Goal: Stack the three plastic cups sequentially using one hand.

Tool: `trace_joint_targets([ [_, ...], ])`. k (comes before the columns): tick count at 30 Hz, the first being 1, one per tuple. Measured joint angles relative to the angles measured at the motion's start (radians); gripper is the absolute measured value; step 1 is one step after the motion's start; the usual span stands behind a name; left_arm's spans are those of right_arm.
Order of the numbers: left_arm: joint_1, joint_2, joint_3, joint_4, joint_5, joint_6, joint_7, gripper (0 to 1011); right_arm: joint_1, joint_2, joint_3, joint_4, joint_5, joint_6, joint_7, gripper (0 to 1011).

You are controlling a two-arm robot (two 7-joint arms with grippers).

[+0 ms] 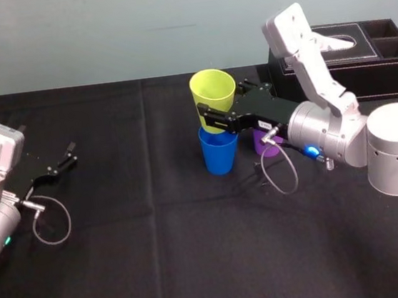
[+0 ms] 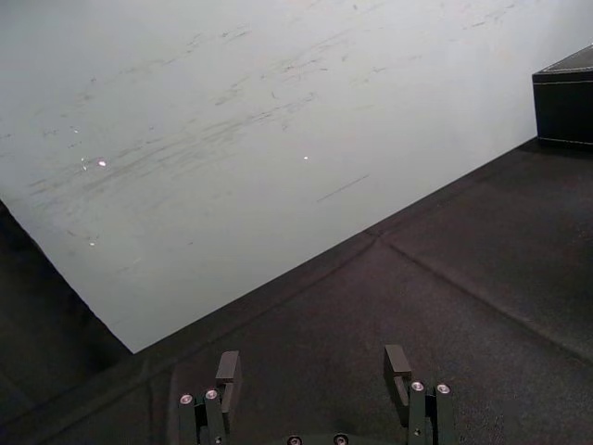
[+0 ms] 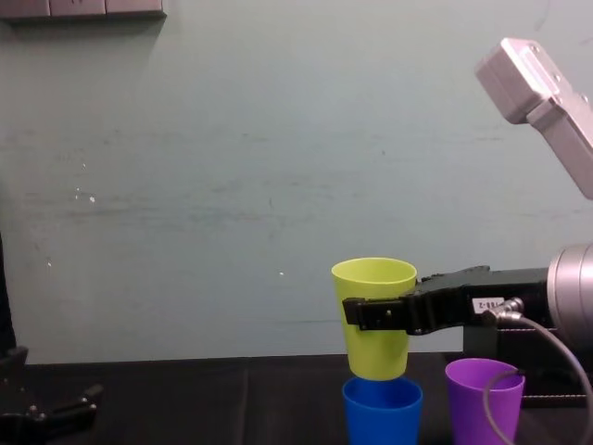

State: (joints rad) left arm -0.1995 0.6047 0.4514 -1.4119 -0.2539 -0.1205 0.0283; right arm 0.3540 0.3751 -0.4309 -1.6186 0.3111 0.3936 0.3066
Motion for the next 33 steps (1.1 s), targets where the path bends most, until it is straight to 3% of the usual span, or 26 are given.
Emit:
trace_joint_targets([
  [33,0.0,0.0,0.0,0.0,0.0,0.0,0.0,1011,-0.034,-0.042,0.017,0.058,-0.069,-0.025,0.009,730],
])
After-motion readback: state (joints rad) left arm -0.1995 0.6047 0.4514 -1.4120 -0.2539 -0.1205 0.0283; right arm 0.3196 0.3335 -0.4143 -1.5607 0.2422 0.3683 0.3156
